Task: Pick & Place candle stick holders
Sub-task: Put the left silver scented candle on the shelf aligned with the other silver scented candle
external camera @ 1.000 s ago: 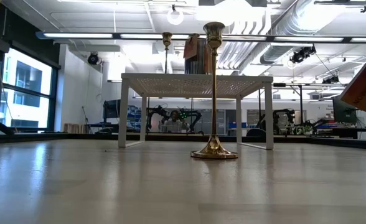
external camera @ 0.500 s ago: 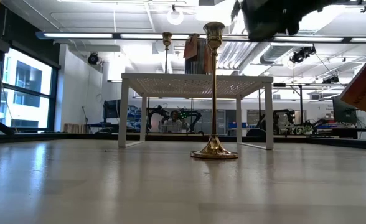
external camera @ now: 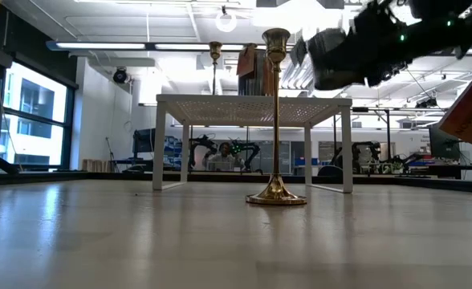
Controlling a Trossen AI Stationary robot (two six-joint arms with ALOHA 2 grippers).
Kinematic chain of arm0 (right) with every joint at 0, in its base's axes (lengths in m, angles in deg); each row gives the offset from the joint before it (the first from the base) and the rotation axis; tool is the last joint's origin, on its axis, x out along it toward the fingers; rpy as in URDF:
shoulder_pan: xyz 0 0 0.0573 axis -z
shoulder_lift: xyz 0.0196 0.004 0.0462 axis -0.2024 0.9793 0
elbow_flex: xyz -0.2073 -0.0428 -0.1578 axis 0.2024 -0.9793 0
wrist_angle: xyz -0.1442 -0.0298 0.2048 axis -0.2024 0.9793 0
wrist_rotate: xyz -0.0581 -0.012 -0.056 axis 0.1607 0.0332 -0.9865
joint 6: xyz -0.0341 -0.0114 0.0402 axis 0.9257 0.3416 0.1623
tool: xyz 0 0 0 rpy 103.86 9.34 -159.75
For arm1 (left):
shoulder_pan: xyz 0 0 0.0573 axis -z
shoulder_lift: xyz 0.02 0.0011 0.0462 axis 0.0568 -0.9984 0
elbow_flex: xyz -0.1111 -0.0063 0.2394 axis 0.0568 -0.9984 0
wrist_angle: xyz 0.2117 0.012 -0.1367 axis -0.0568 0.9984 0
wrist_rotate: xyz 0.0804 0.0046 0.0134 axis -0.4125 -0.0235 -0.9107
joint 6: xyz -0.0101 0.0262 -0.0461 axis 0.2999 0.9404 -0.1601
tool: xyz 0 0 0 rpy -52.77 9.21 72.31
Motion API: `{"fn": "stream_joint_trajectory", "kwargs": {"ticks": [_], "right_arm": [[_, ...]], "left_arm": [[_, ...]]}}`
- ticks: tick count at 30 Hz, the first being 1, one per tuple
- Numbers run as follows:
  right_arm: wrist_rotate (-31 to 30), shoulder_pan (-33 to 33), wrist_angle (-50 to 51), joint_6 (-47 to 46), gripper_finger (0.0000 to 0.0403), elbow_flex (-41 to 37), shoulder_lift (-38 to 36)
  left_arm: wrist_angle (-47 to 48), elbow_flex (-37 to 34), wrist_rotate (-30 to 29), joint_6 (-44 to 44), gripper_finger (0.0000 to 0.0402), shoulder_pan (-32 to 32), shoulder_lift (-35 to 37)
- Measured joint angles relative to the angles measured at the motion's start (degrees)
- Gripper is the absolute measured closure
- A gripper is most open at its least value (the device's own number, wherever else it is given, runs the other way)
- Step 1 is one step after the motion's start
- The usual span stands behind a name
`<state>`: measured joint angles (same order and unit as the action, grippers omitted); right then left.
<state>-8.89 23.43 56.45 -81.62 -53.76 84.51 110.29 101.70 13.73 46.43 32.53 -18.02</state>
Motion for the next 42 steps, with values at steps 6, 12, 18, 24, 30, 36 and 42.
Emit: {"fn": "stream_joint_trajectory", "kwargs": {"ticks": [6, 12, 18, 24, 30, 36, 42], "right_arm": [[1.40, 0.02, -3.82, -0.01, 0.0050, -0.64, 5.06], [2.88, 0.00, -7.12, -0.41, 0.0050, -0.66, 10.62], [4.46, 0.02, -10.68, -1.32, 0.0050, -0.53, 14.40], [5.23, 0.28, -11.60, -2.11, 0.0050, -0.40, 16.07], [5.59, 0.63, -11.24, -2.42, 0.0050, -0.40, 16.24], [6.88, 0.68, -10.98, -2.49, 0.0050, -0.42, 16.27], [7.45, 0.66, -10.78, -2.50, 0.0045, -0.49, 16.29]], "left_arm": [[-0.77, 0.00, -0.09, 0.07, 0.0011, 0.00, 0.00], [-1.17, 0.00, -0.07, 0.02, 0.0011, 0.00, 0.00], [-1.49, 0.00, -0.03, 0.00, 0.0011, 0.00, 0.00], [-1.49, 0.00, 0.02, -0.02, 0.0011, 0.00, 0.00], [-1.49, 0.00, 0.45, -0.11, 0.0011, 0.00, 0.00], [-1.47, 0.00, 1.66, -0.11, 0.0011, 0.00, 0.00], [-1.47, 0.00, 2.34, -0.11, 0.0011, 0.00, -0.02]]}}
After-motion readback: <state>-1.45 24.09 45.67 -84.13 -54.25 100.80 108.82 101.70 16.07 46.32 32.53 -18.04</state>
